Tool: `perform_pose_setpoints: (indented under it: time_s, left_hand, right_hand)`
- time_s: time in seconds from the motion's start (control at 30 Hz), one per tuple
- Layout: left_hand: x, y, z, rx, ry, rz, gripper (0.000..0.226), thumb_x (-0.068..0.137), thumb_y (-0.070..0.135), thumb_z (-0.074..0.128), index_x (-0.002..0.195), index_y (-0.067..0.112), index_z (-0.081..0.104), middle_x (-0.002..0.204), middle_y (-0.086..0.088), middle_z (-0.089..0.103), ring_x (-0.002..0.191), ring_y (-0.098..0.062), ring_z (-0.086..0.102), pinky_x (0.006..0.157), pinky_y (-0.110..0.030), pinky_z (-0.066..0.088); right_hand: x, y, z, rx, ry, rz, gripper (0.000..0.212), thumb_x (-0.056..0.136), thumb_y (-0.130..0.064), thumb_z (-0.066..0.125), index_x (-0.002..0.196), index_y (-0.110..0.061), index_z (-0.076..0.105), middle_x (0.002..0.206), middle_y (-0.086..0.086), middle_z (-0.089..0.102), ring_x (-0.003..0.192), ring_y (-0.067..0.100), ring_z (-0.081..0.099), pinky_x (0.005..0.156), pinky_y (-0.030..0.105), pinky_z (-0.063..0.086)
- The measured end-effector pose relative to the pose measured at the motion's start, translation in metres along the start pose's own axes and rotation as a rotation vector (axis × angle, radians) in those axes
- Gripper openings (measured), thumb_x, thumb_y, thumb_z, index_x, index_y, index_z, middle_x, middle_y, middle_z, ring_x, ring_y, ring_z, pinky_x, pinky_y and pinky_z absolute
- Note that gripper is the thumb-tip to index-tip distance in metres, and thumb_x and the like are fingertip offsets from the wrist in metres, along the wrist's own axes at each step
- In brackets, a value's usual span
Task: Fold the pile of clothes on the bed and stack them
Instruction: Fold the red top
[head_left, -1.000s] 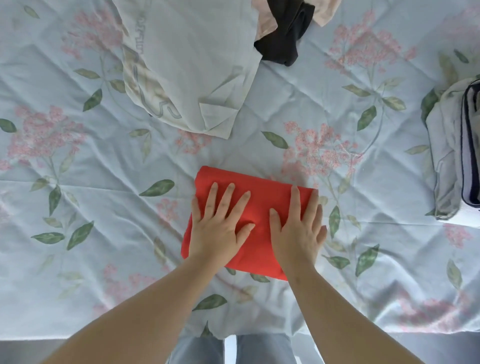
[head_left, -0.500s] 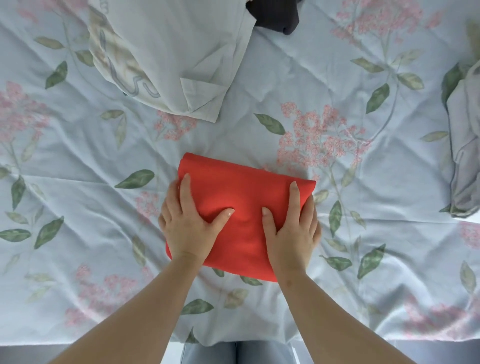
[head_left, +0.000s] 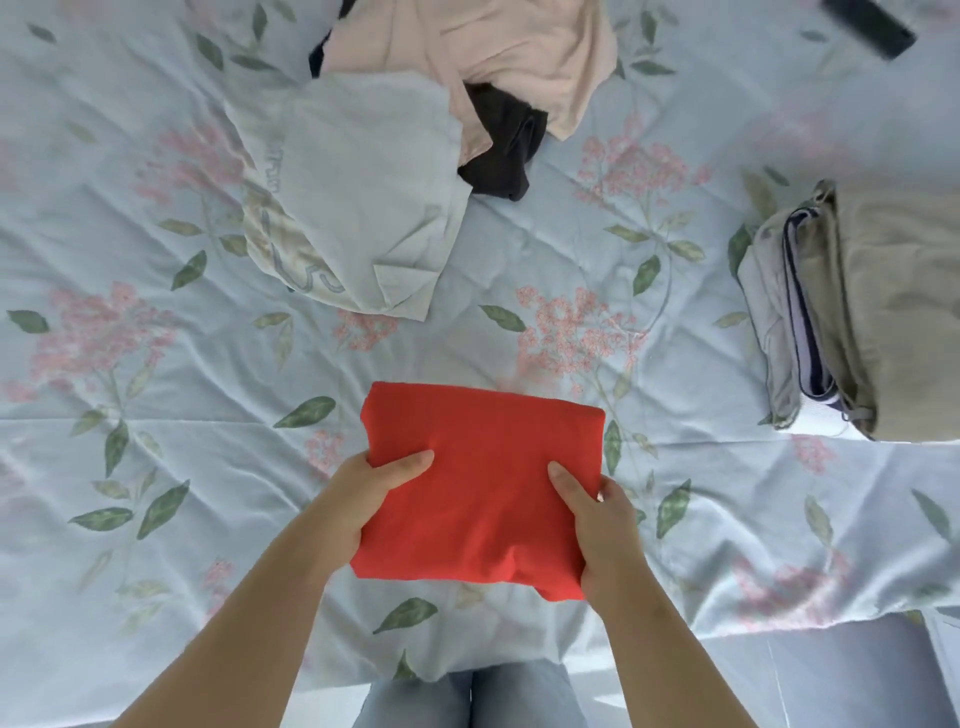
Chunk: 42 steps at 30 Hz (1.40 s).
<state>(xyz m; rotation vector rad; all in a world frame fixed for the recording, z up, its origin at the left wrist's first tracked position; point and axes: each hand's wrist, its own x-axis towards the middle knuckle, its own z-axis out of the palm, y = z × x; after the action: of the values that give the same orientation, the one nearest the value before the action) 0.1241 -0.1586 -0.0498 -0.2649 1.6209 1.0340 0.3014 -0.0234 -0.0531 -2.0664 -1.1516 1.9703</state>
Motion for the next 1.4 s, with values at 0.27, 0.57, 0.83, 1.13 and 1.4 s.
perform_pose_setpoints:
  time_s: [0.27, 0.57, 0.83, 1.13, 1.4]
  left_hand:
    - [-0.119, 0.053, 0.038, -0.036, -0.119, 0.265, 0.056, 0.061, 0.032, 0.075, 0.113, 0.019, 0.061, 0.096, -0.005, 0.074, 0.086, -0.023, 0.072, 0.064, -0.034, 0.056]
    - [-0.186, 0.064, 0.168, 0.065, -0.219, 0.416, 0.058, 0.061, 0.034, 0.076, 0.116, 0.025, 0.059, 0.100, 0.001, 0.073, 0.089, -0.020, 0.071, 0.070, -0.035, 0.055]
    - [-0.198, 0.017, 0.327, 0.009, -0.209, 0.362, 0.042, 0.075, 0.024, 0.075, 0.114, 0.021, 0.061, 0.100, -0.003, 0.073, 0.092, -0.023, 0.069, 0.076, -0.038, 0.054]
    - [-0.182, 0.031, 0.408, 0.078, -0.208, 0.369, 0.036, 0.076, 0.024, 0.076, 0.108, 0.025, 0.060, 0.103, -0.002, 0.071, 0.094, -0.023, 0.068, 0.081, -0.041, 0.054]
    - [-0.144, 0.080, 0.470, 0.094, -0.266, 0.354, 0.051, 0.080, 0.021, 0.073, 0.127, 0.022, 0.053, 0.110, -0.002, 0.068, 0.098, -0.023, 0.066, 0.080, -0.039, 0.053]
  right_hand:
    - [-0.102, -0.059, -0.079, 0.263, -0.257, -0.095, 0.052, 0.068, -0.027, 0.076, 0.114, -0.016, 0.055, 0.103, 0.006, 0.072, 0.084, 0.022, 0.072, 0.061, 0.035, 0.057]
    - [-0.139, -0.075, -0.224, 0.350, -0.314, -0.266, 0.057, 0.065, -0.026, 0.077, 0.118, -0.021, 0.055, 0.104, 0.001, 0.073, 0.089, 0.021, 0.071, 0.060, 0.032, 0.057]
    - [-0.125, -0.070, -0.383, 0.314, -0.259, -0.344, 0.048, 0.078, -0.016, 0.073, 0.120, -0.023, 0.053, 0.106, -0.003, 0.072, 0.091, 0.017, 0.071, 0.070, 0.032, 0.056]
    - [-0.090, -0.080, -0.443, 0.353, -0.207, -0.317, 0.038, 0.081, -0.011, 0.070, 0.112, -0.027, 0.055, 0.103, -0.005, 0.071, 0.092, 0.017, 0.069, 0.073, 0.033, 0.056]
    - [-0.037, -0.133, -0.475, 0.372, -0.138, -0.317, 0.044, 0.081, -0.007, 0.069, 0.118, -0.025, 0.054, 0.110, -0.002, 0.069, 0.099, 0.019, 0.066, 0.082, 0.036, 0.053]
